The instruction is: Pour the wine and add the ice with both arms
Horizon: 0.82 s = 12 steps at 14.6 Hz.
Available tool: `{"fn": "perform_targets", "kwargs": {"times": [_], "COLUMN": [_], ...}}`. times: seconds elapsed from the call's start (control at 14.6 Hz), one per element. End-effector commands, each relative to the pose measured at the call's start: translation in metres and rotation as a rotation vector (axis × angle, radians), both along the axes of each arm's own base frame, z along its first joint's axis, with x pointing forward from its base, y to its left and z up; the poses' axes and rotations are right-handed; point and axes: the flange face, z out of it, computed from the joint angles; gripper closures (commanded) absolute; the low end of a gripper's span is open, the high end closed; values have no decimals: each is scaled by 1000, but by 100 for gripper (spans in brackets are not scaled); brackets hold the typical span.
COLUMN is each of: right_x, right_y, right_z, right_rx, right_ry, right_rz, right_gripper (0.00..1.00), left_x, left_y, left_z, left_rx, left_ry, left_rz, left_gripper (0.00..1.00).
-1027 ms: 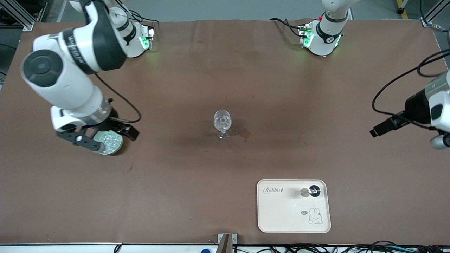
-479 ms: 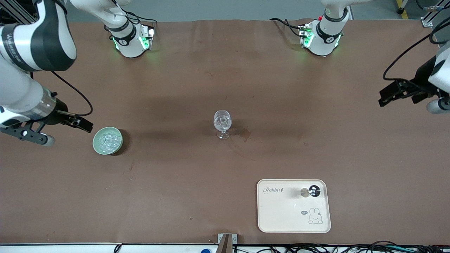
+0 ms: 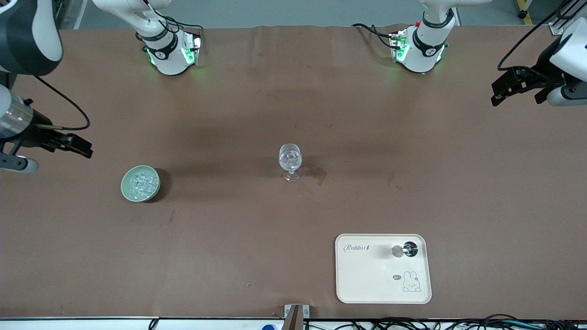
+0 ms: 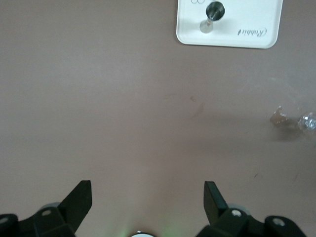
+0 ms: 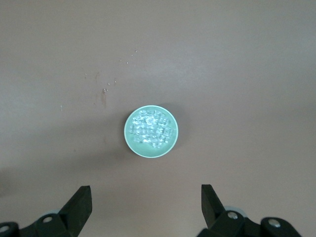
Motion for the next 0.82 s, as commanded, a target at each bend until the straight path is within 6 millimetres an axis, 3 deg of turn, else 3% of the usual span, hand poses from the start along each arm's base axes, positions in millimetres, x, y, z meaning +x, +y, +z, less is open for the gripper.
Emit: {"fn": "perform_targets", "kwargs": {"times": [0.0, 0.14, 0.34, 0.75], "right_x": [-16, -17, -24, -37], "right_y": [-21, -27, -27, -11], "right_z": [11, 27, 69, 105], "right_rx": [3, 2, 3, 13], "right_ry": [1, -16, -6, 21], "right_rz": [61, 104, 117, 174], "right_gripper": [2, 1, 1, 1], "left_x": [-15, -16, -12, -5], "left_y": [2, -7, -7, -4], "left_z": [-1, 1, 5, 4], "left_rx": [-1, 5, 1, -3], "left_ry": [-17, -22, -29, -26], "left_rz": [-26, -39, -32, -16], "left_gripper": [0, 0, 0, 0]}}
